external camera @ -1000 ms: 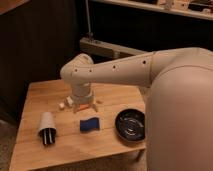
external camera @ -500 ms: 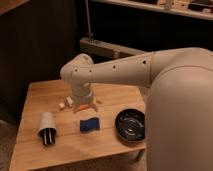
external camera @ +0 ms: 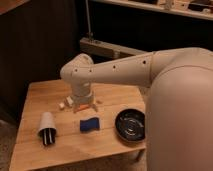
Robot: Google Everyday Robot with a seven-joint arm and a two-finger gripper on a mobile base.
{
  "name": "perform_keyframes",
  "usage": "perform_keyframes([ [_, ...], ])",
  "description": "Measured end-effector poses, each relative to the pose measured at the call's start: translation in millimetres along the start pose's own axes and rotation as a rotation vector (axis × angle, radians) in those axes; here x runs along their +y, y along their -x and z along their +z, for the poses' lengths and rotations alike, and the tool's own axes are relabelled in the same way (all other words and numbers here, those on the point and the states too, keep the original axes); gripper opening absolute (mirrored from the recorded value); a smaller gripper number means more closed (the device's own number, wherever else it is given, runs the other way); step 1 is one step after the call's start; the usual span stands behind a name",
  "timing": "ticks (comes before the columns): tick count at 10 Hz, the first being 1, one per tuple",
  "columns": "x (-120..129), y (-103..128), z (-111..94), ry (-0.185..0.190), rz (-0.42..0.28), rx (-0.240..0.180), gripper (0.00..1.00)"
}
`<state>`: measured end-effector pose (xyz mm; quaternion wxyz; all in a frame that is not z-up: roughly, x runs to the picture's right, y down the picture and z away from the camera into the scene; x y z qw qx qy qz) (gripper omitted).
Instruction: Drag the pepper across the table
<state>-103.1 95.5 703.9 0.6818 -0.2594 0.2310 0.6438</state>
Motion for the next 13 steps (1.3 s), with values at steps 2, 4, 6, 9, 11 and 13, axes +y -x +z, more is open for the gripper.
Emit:
perform_keyframes([
  [2, 0, 0, 0, 0.000, 0.000, 0.001, 0.65],
  [4, 0, 0, 0, 0.000, 0.000, 0.001, 0.65],
  [6, -2, 1, -1, -0.001, -0.002, -0.006, 0.65],
  [9, -4, 28, -20, -0.039, -0.204, -0.154, 0.65],
  [11, -4, 36, -34, 0.004, -0.455, -0.218, 0.65],
  [13, -17, 45, -45, 0.064, -0.718, -0.225, 0.65],
])
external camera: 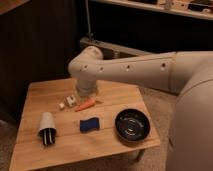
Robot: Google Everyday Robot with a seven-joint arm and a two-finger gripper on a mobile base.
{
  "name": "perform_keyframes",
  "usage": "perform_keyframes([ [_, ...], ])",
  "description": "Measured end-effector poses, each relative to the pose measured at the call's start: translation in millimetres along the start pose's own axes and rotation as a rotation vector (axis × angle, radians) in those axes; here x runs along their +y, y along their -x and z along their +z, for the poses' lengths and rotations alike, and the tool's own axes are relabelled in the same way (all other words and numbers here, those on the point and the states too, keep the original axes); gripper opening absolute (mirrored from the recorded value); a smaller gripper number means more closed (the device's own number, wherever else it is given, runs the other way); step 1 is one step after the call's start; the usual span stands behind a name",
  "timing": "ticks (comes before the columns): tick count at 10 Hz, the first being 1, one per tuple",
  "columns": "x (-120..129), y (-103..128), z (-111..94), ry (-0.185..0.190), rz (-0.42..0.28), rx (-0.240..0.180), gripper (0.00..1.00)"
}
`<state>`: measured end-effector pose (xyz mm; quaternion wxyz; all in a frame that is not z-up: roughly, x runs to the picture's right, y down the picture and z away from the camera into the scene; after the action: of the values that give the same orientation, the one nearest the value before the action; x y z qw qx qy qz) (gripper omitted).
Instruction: Drag the pepper across the table
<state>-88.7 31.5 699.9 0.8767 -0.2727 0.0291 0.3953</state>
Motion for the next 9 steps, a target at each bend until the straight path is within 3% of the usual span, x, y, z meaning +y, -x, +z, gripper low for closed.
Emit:
perform_keyframes([
  [2, -15, -5, -10, 0.058, -0.239, -0.023, 0.65],
  [3, -17, -3, -10, 0.056, -0.290, -0.024, 0.65],
  [5, -24, -2, -10, 0.044, -0.351, -0.021, 0.65],
  [9, -25, -2, -10, 0.041, -0.356, -0.020, 0.65],
])
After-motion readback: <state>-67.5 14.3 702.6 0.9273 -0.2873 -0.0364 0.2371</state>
